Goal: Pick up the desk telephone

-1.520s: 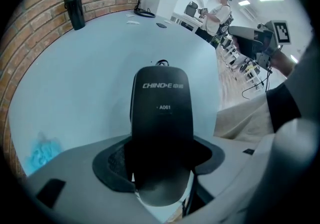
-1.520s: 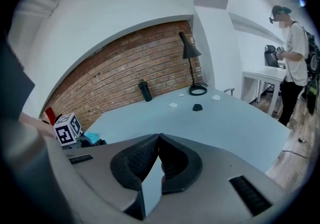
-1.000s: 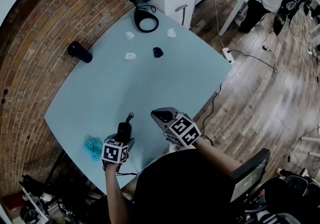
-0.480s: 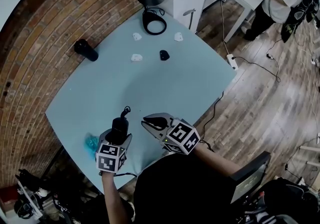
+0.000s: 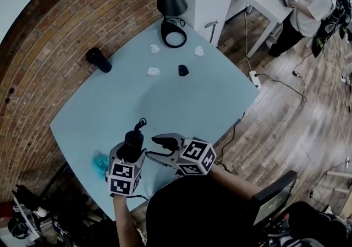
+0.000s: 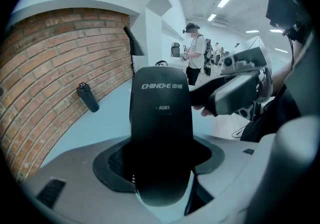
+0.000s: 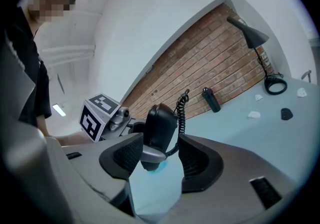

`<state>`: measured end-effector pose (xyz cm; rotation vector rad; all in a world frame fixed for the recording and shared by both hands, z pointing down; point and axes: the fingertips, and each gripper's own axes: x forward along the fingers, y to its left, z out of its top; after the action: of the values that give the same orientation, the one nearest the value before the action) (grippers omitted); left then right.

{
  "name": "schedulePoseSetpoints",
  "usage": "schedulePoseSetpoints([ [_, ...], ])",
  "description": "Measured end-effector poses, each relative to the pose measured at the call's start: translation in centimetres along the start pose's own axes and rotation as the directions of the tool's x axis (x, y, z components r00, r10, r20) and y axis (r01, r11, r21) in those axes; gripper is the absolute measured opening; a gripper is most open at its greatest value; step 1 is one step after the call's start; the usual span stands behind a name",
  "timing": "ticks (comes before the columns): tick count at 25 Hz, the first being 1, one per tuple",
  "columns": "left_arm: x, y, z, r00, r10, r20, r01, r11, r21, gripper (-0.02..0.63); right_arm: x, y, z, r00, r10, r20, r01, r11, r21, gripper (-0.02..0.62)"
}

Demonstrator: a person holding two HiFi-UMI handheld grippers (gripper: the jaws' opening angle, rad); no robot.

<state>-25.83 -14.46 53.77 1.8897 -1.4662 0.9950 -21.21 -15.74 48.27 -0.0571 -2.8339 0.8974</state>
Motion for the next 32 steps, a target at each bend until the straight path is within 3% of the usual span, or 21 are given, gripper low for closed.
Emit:
schedulePoseSetpoints([
  [6, 0.0, -0.2, 0.9, 1.000, 0.008, 0.009, -0.008, 0.999, 0.034, 0.295, 1.4, 1.2, 0.3, 0.994, 0.112, 0.005, -0.111, 0.980, 0.167, 0.311],
  [8, 0.1, -0.5, 1.0, 1.000, 0.011, 0.002, -0.012, 0.999, 0.049, 0.295, 2.0, 1.1, 0.1, 0.993, 0.114, 0.005, -0.112, 0.970, 0.213, 0.337],
  [13, 0.3, -1.8, 1.1, 1.000, 0.007, -0.013, -0.006, 0.997, 0.071, 0.295, 3.1, 0.4, -0.4, 0.997, 0.079, 0.001, -0.076, 0.953, 0.293, 0.337],
  [19, 1.0, -3.3, 0.4, 0.997, 0.032, -0.063, -0.019, 0.979, 0.201, 0.295, 3.0, 0.1, -0.9, 0.995, 0.097, 0.015, -0.096, 0.932, 0.350, 0.334],
  [21, 1.2, -3.7, 0.3, 0.996, 0.045, -0.075, -0.025, 0.969, 0.246, 0.295, 2.8, -0.1, -1.3, 0.996, 0.086, 0.002, -0.081, 0.937, 0.339, 0.317],
  [22, 1.2, -3.9, 0.3, 0.996, 0.049, -0.079, -0.027, 0.965, 0.260, 0.295, 2.7, -0.2, -1.5, 0.997, 0.082, -0.004, -0.076, 0.940, 0.331, 0.279],
  [32, 1.4, -4.8, 0.5, 0.998, 0.055, -0.026, -0.043, 0.941, 0.335, 0.301, 1.8, -0.4, -2.1, 0.995, 0.094, -0.024, -0.082, 0.945, 0.317, 0.273],
])
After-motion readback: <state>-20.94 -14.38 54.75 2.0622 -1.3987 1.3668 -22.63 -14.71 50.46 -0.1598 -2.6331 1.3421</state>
